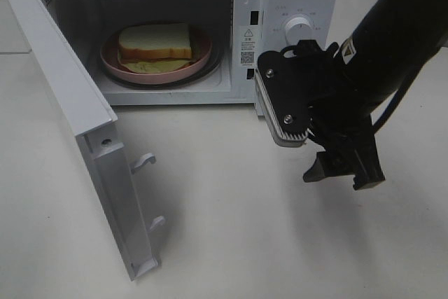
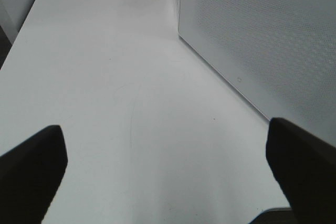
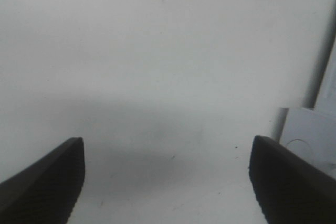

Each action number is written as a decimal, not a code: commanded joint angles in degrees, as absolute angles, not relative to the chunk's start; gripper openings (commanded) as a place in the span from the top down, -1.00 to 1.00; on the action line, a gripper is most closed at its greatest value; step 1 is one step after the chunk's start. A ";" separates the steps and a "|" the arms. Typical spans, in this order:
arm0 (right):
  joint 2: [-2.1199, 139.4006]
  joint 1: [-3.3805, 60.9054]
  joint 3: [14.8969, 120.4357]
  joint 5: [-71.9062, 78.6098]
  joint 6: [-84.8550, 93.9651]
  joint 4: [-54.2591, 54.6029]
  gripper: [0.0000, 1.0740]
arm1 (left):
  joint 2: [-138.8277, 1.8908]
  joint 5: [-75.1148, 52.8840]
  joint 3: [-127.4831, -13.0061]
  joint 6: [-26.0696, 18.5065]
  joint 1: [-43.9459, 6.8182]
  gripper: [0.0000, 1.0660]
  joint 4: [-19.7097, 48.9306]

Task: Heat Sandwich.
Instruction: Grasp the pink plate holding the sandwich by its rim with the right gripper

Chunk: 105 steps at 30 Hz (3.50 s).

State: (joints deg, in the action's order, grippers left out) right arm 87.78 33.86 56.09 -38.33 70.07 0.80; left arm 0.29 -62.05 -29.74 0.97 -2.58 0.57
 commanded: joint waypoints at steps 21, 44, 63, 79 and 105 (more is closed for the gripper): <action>94.19 37.41 65.72 -30.88 69.73 0.00 -0.48 | 1.26 -61.31 -29.62 1.09 -2.81 -0.83 0.63; 107.20 38.10 77.69 -29.79 68.53 0.00 -0.42 | 1.26 -61.31 -29.62 1.09 -2.81 -0.83 0.63; 118.95 38.79 90.99 -31.34 64.57 -0.46 -0.42 | 1.26 -61.31 -29.62 1.09 -2.81 -0.83 0.63; 127.31 38.79 102.10 -32.89 61.94 -0.69 -0.42 | 1.26 -61.31 -29.62 1.09 -2.81 -0.83 0.63; 137.97 38.79 115.74 -34.49 59.24 -5.04 -0.42 | 1.26 -61.31 -29.62 1.09 -2.81 -0.83 0.63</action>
